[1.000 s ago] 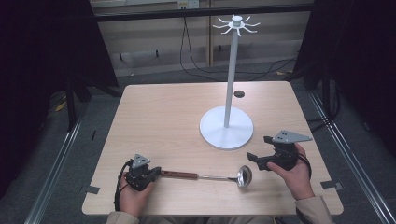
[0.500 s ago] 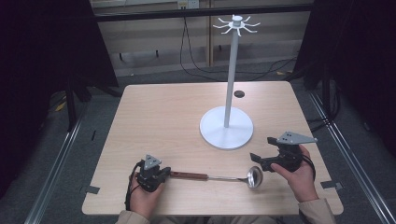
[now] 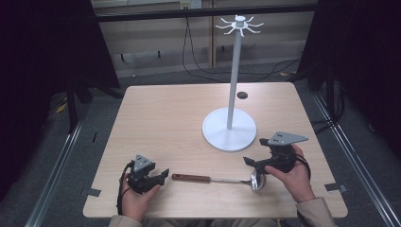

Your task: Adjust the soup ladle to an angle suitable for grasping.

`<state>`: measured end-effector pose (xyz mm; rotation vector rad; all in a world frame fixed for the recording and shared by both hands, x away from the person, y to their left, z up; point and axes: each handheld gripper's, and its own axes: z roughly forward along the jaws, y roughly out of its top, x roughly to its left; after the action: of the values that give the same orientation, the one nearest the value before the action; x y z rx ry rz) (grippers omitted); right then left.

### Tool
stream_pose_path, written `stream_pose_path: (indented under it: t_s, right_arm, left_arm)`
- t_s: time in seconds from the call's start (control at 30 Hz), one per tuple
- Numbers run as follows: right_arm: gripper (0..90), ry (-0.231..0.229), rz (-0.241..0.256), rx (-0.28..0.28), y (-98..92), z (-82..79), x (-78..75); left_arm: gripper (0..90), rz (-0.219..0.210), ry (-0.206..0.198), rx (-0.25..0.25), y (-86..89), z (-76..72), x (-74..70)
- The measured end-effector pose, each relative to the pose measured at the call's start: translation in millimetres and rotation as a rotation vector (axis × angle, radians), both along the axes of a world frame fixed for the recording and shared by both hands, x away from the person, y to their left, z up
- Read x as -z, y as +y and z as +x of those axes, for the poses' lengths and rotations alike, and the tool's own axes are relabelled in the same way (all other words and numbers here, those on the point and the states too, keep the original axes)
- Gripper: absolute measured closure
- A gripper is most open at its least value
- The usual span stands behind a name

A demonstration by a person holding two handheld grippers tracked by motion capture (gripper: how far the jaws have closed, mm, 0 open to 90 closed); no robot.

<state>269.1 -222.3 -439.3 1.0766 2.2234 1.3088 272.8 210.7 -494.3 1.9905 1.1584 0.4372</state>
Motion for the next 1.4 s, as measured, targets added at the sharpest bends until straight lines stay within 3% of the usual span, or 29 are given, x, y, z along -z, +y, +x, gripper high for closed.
stream_pose_path:
  t_s: [0.3, 0.63, 1.03, 1.4]
  right_arm:
    - [8.9, 0.045, -0.059, -0.134, 33.0, 7.9, 2.1]
    - [14.6, 0.134, -0.153, -0.294, 62.3, 13.7, 3.9]
    - [25.8, 0.218, -0.223, -0.371, 83.6, 15.6, 9.1]
    - [41.4, 0.272, -0.374, -0.430, 96.3, 12.2, 15.9]
  left_arm:
    - [20.3, 0.022, -0.031, -0.012, 10.1, -4.2, -0.5]
    - [18.6, 0.013, -0.025, -0.026, 18.1, -8.9, 0.3]
    - [17.9, 0.010, -0.038, -0.039, 22.4, -8.9, -2.0]
    - [13.4, 0.004, -0.046, -0.041, 22.1, -7.1, -1.9]
